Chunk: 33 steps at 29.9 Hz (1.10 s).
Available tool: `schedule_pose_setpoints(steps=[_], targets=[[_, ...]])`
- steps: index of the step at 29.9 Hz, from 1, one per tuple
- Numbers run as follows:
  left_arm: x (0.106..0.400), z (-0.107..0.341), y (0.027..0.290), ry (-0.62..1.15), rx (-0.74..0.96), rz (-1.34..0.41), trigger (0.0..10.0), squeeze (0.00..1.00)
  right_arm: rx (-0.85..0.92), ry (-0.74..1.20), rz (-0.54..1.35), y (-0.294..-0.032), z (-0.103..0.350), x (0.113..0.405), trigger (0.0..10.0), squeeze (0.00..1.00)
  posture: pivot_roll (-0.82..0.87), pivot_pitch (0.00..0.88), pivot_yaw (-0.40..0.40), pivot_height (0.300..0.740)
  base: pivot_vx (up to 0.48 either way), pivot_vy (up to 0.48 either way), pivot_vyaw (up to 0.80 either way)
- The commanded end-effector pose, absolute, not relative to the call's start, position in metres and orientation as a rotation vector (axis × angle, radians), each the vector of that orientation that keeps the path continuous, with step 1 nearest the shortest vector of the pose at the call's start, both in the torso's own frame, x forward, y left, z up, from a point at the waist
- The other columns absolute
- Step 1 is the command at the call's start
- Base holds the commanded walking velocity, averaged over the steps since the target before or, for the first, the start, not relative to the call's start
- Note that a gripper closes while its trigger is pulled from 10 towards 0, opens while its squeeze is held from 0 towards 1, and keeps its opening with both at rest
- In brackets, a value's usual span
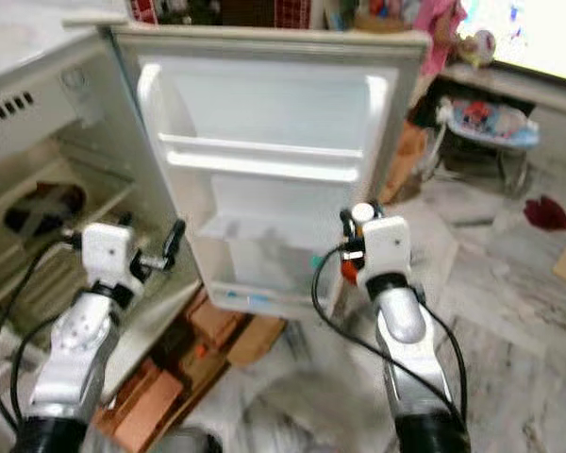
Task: Restocking fridge
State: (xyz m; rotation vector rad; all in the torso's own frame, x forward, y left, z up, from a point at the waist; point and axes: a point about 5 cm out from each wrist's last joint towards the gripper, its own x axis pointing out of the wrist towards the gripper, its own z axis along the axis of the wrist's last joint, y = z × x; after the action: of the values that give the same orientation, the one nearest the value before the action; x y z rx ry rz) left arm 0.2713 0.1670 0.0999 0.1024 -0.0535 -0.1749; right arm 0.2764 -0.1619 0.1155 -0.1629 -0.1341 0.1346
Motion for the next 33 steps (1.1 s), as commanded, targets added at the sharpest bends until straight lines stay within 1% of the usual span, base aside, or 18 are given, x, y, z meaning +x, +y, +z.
schedule_pose_setpoints(steps=[1, 20, 26, 33], targets=[[0.2711, 0.1011, 0.1688, -0.047, 0.107, -0.17, 10.0, 0.0, -0.173, -0.177, 0.165, -0.156, 0.1233, 0.2769, 10.0, 0.0, 0.01, 0.054, -0.013, 0.74, 0.0, 0.0, 0.0], [0.2676, 0.0983, 0.1651, -0.029, 0.112, -0.176, 10.0, 0.0, -0.165, -0.161, 0.19, -0.153, 0.1192, 0.2756, 10.0, 0.0, 0.01, 0.063, -0.018, 0.74, 0.0, 0.0, 0.0], [0.2697, 0.0969, 0.1653, -0.015, 0.114, -0.154, 10.0, 0.0, -0.156, -0.152, 0.2, -0.1512, 0.1167, 0.2743, 10.0, 0.0, 0.01, 0.065, -0.018, 0.691, 0.0, 0.0, 0.0], [0.2702, 0.0975, 0.1649, -0.015, 0.116, -0.155, 10.0, 0.0, -0.142, -0.149, 0.216, -0.1484, 0.1157, 0.2733, 10.0, 0.0, 0.01, 0.071, -0.016, 0.646, 0.0, 0.0, 0.0]])
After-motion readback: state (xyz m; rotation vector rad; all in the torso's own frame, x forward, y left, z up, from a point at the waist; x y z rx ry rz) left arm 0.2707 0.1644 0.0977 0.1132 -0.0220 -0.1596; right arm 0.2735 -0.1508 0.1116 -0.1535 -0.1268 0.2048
